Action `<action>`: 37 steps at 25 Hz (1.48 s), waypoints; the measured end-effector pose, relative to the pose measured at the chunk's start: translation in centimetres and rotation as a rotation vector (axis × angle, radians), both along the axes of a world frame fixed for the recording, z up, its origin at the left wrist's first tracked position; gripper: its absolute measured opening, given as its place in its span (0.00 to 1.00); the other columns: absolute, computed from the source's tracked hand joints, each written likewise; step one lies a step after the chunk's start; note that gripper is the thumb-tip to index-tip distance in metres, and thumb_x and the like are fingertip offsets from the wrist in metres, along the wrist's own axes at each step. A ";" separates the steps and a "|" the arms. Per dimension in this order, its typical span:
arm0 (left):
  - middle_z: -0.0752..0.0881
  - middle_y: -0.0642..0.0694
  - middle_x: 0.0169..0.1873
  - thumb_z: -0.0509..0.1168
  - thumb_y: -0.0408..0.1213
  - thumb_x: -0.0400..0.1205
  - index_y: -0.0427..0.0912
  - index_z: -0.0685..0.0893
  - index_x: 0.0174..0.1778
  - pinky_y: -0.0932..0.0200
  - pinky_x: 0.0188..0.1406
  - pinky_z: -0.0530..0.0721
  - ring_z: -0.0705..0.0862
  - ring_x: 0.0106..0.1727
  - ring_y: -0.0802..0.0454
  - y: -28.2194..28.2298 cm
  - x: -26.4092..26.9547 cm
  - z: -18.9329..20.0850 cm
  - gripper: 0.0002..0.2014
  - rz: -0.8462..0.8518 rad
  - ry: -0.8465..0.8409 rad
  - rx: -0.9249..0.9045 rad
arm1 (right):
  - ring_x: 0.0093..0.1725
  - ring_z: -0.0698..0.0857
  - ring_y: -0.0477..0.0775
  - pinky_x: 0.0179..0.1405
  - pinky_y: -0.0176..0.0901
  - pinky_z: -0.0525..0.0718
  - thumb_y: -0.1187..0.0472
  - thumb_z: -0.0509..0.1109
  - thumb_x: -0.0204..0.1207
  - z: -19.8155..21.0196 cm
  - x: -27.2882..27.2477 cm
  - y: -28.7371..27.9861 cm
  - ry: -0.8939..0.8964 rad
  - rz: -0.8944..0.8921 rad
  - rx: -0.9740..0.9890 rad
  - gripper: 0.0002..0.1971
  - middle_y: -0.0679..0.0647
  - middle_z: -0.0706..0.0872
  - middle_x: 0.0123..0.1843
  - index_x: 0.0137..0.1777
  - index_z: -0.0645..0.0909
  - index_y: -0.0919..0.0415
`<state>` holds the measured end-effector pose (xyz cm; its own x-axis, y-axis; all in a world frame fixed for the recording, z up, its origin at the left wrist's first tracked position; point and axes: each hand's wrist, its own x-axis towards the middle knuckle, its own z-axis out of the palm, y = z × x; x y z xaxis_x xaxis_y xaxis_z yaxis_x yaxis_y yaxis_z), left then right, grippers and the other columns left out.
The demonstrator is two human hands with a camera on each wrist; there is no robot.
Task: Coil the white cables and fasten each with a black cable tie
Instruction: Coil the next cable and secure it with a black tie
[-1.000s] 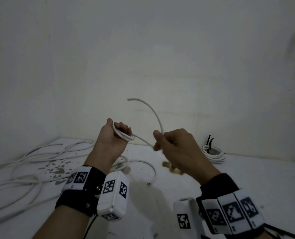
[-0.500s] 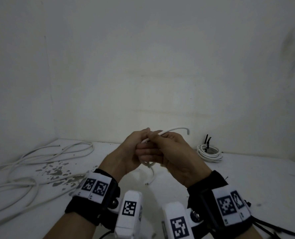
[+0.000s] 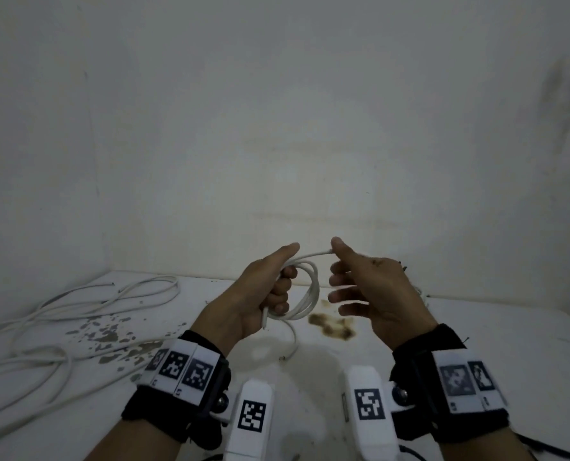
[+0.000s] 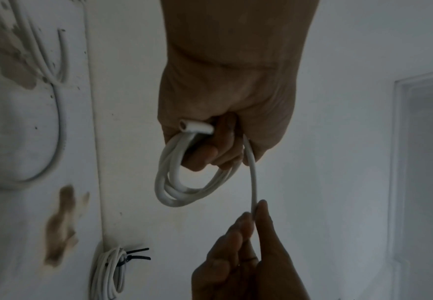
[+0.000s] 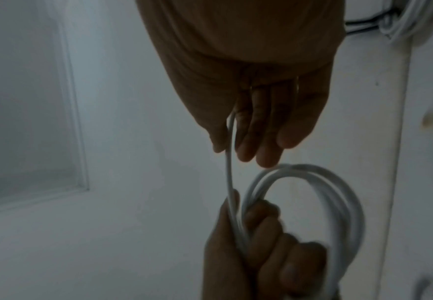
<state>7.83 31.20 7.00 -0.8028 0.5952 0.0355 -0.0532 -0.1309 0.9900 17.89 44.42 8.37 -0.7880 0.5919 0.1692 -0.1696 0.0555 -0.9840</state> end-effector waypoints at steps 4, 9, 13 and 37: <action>0.57 0.54 0.18 0.66 0.58 0.80 0.46 0.70 0.28 0.65 0.15 0.59 0.54 0.16 0.57 0.0 -0.3 -0.1 0.23 -0.030 -0.067 0.079 | 0.18 0.75 0.56 0.21 0.42 0.78 0.34 0.77 0.68 -0.8 -0.3 0.6 0.005 -0.284 0.427 0.37 0.59 0.70 0.18 0.23 0.72 0.69; 0.56 0.55 0.14 0.64 0.59 0.81 0.46 0.70 0.26 0.68 0.11 0.57 0.54 0.11 0.60 -0.7 -1.2 0.2 0.25 -0.101 -0.171 0.167 | 0.23 0.86 0.53 0.29 0.54 0.89 0.40 0.74 0.76 -0.8 -0.1 1.9 0.020 -0.217 0.568 0.20 0.57 0.87 0.30 0.42 0.82 0.59; 0.57 0.55 0.13 0.62 0.59 0.82 0.47 0.68 0.26 0.68 0.10 0.55 0.54 0.10 0.61 -0.6 -1.0 0.1 0.25 -0.151 -0.210 0.199 | 0.38 0.91 0.54 0.34 0.56 0.93 0.50 0.69 0.83 -0.7 -0.1 1.4 -0.115 0.057 0.619 0.10 0.55 0.89 0.48 0.54 0.86 0.55; 0.62 0.52 0.14 0.64 0.50 0.80 0.45 0.72 0.20 0.64 0.16 0.59 0.56 0.13 0.58 -0.3 -0.5 -0.6 0.24 -0.112 -0.065 -0.013 | 0.17 0.64 0.45 0.19 0.35 0.76 0.74 0.67 0.76 -1.1 -0.8 -3.1 -0.063 0.453 -0.298 0.09 0.51 0.63 0.21 0.36 0.80 0.65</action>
<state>7.31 30.87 6.40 -0.7317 0.6813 -0.0225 -0.1309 -0.1080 0.9855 17.09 41.32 7.32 -0.9784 0.2063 -0.0100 -0.0518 -0.2919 -0.9550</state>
